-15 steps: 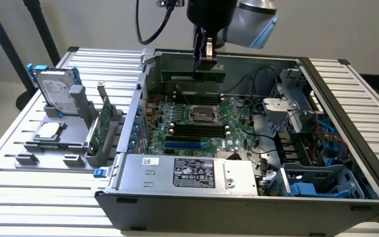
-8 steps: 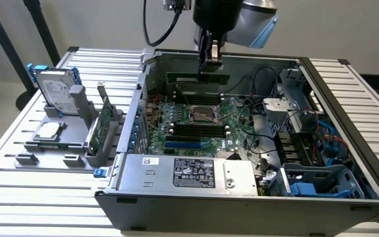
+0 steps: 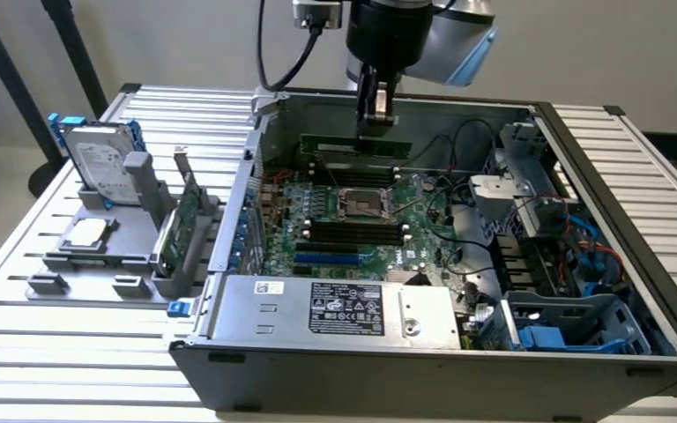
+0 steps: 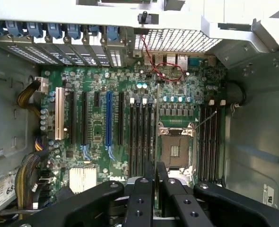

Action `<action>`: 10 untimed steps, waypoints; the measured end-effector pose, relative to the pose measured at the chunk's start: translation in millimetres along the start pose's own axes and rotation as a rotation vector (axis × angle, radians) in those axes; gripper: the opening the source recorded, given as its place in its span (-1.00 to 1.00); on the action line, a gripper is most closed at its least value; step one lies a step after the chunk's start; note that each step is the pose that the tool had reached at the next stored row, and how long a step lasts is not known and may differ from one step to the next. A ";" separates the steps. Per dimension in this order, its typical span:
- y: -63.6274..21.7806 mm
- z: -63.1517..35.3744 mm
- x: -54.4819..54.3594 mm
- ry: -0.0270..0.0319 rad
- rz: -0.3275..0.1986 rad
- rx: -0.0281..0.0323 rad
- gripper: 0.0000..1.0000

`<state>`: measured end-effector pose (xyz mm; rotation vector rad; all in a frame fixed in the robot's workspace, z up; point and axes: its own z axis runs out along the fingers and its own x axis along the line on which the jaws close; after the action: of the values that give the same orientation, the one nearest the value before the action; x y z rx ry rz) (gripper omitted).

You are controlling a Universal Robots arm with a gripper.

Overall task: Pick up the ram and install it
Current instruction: 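Pick up the ram and move it above insertion slot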

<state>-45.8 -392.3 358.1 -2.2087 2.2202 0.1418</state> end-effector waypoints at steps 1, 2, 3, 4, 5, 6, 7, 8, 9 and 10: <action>-0.3 1.9 -0.3 0.0002 0.000 0.0002 -0.73; -0.5 3.6 -0.7 0.0008 0.001 0.0002 -0.73; -0.6 5.2 -1.0 0.0013 0.001 0.0005 -0.73; -0.8 6.6 -1.2 0.0022 0.001 0.0008 -0.73; -0.8 8.1 -1.4 0.0028 0.001 0.0017 -0.73; -0.9 9.5 -1.4 0.0032 0.001 0.0033 -0.73; -1.0 10.9 -1.3 0.0037 0.000 0.0049 -0.73; -1.1 12.3 -1.3 0.0041 0.000 0.0069 -0.73; -1.2 13.6 -1.2 0.0047 0.000 0.0092 -0.73; -1.3 15.0 -1.1 0.0053 0.000 0.0115 -0.73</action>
<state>-45.3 -390.2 343.2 -2.2058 2.2180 0.1230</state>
